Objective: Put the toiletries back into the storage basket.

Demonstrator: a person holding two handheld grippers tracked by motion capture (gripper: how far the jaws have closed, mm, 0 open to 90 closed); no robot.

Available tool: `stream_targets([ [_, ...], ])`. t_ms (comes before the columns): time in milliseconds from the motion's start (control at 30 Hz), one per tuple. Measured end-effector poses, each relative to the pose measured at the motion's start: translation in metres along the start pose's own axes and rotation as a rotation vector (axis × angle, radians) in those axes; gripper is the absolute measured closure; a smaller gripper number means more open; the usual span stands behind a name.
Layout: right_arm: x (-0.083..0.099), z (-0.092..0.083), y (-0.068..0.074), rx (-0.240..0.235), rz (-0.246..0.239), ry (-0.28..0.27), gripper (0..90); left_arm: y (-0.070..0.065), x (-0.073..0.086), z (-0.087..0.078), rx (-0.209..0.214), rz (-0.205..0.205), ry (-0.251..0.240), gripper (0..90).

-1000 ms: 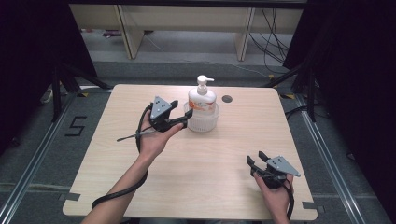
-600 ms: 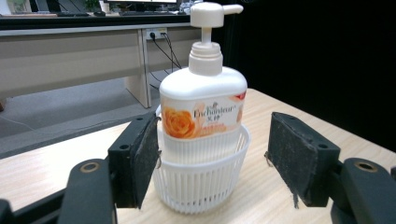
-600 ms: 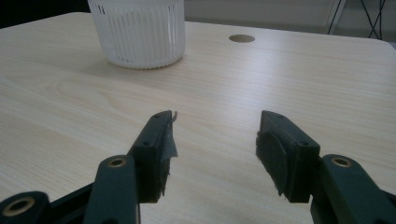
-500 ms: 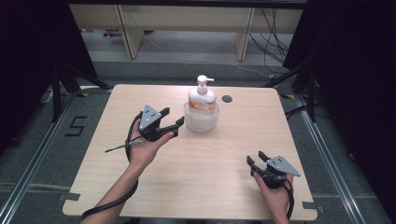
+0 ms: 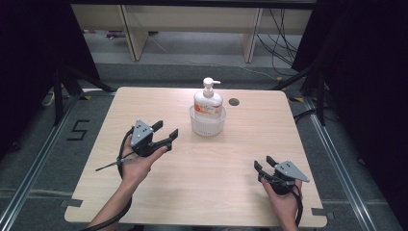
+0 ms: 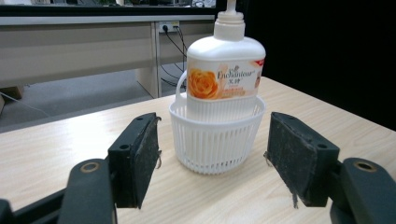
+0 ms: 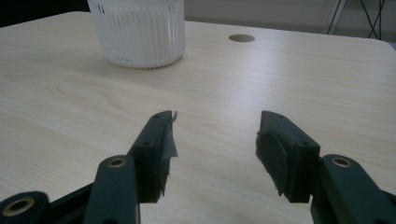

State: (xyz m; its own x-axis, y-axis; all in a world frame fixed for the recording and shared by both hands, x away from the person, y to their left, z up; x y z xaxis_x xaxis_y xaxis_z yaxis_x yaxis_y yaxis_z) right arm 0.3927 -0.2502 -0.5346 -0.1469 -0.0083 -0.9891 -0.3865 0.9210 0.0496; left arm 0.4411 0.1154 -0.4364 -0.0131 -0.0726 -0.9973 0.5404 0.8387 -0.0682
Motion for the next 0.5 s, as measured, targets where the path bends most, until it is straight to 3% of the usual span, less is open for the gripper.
stream_targets([
  [333, 0.0, 0.001, -0.001, -0.001, -0.012, -0.016, 46.0, 0.013, 0.021, -0.016, -0.018, 0.015, 0.015, 33.6],
  [500, 0.0, 0.0, -0.001, 0.003, -0.017, 0.004, 46.0, 0.024, 0.033, -0.025, -0.041, -0.001, 0.031, 33.6],
])
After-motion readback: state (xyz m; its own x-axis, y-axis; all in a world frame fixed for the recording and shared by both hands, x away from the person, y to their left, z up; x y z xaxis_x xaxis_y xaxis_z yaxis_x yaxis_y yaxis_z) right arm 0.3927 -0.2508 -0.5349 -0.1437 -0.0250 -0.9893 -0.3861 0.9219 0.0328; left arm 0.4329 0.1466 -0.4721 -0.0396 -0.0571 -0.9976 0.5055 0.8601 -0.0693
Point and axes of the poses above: each handheld gripper's, and its own axes: z roughly forward along the jaws, x roughly out of its underside, y roughly to its left, the point moved 6 cm from there along z, roughly forward along the jaws, and after that the axes turned 13 degrees about -y, right-handed, at the moved point
